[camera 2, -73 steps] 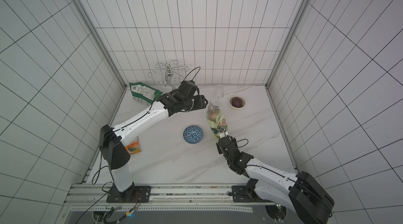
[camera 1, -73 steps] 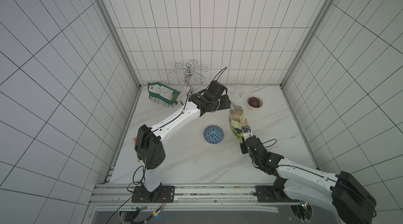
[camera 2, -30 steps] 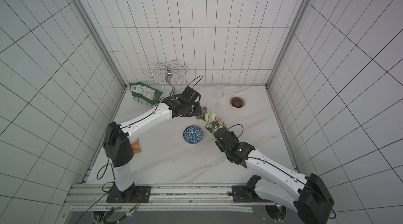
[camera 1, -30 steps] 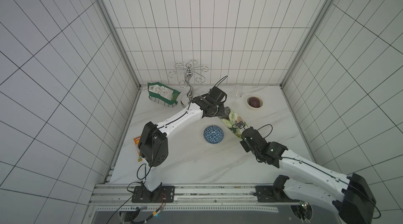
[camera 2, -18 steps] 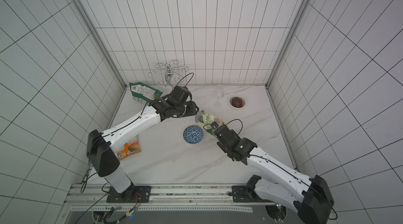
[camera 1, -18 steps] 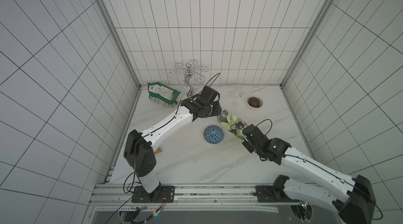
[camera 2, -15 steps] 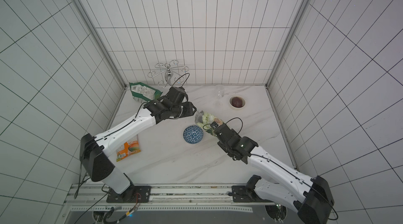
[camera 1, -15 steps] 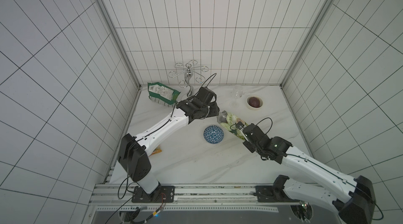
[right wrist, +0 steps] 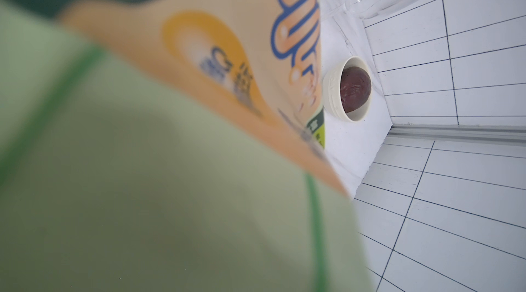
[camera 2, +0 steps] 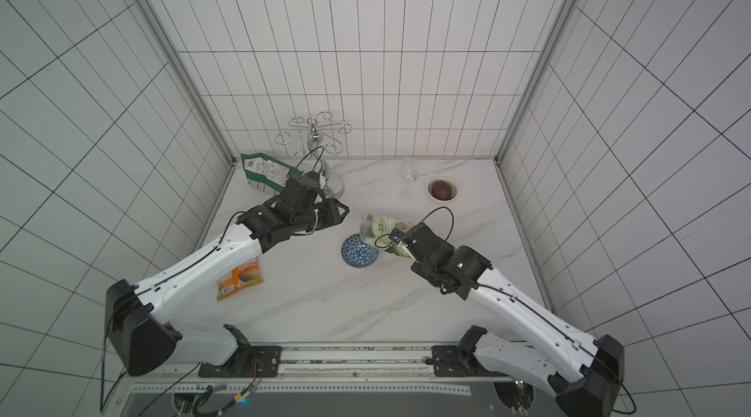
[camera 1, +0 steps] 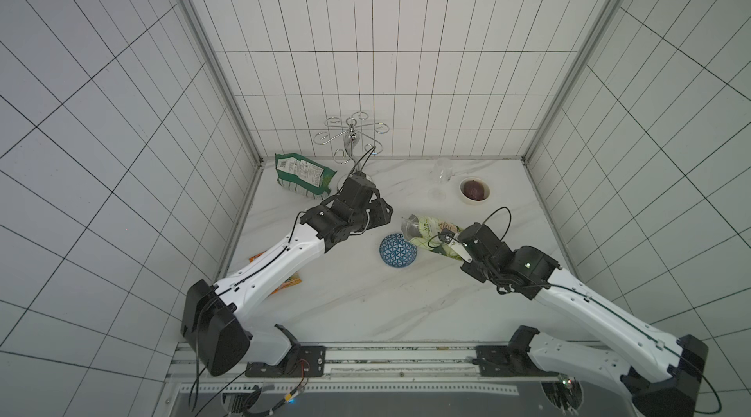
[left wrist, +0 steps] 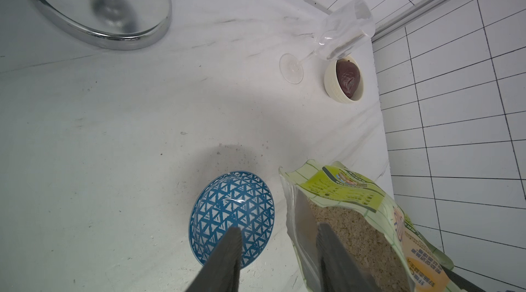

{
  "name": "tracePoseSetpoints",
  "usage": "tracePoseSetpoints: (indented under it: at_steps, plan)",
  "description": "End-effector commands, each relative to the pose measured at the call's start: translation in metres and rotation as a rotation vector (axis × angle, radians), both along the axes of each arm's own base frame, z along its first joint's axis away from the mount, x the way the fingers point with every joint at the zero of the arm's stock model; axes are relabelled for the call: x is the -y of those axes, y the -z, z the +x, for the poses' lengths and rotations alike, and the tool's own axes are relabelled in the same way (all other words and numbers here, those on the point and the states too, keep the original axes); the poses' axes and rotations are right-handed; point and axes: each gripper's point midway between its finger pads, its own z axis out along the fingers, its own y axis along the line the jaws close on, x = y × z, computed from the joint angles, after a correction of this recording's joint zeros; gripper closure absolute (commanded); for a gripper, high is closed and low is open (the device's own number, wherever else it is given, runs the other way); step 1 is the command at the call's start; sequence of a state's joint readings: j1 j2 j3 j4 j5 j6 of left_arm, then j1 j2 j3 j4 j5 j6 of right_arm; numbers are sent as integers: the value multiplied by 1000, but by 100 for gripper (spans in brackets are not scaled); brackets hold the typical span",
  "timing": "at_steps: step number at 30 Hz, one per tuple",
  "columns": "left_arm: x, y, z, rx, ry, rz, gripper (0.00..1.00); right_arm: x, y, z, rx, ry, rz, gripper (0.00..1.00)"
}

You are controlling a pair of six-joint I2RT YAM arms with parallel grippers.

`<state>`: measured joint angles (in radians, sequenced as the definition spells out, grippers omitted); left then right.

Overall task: Pour the oats into the breakfast bowl
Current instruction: Pour the oats into the bowl.

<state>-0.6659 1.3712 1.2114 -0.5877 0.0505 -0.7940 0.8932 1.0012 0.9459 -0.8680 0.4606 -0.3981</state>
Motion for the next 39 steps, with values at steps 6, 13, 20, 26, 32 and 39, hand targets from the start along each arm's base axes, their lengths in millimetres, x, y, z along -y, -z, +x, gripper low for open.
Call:
tracePoseSetpoints:
  at_steps: [6, 13, 20, 26, 32, 39]
  plan:
    - [-2, 6, -11, 0, -3, -79, 55, -5, -55, 21, 146, -38, -49, 100]
    - [-2, 30, -16, -48, -18, -100, 55, -9, -60, 28, 159, -80, -141, 100]
    - [0, 44, -17, -77, -31, -117, 55, -16, -64, 33, 190, -122, -245, 100]
    - [5, 52, -17, -102, -23, -122, 56, -21, -71, 34, 221, -157, -303, 100]
    - [5, 58, -17, -109, -32, -120, 56, -19, -75, 35, 258, -175, -371, 100]
    - [6, 62, -17, -117, -38, -127, 57, -19, -76, 36, 282, -202, -442, 100]
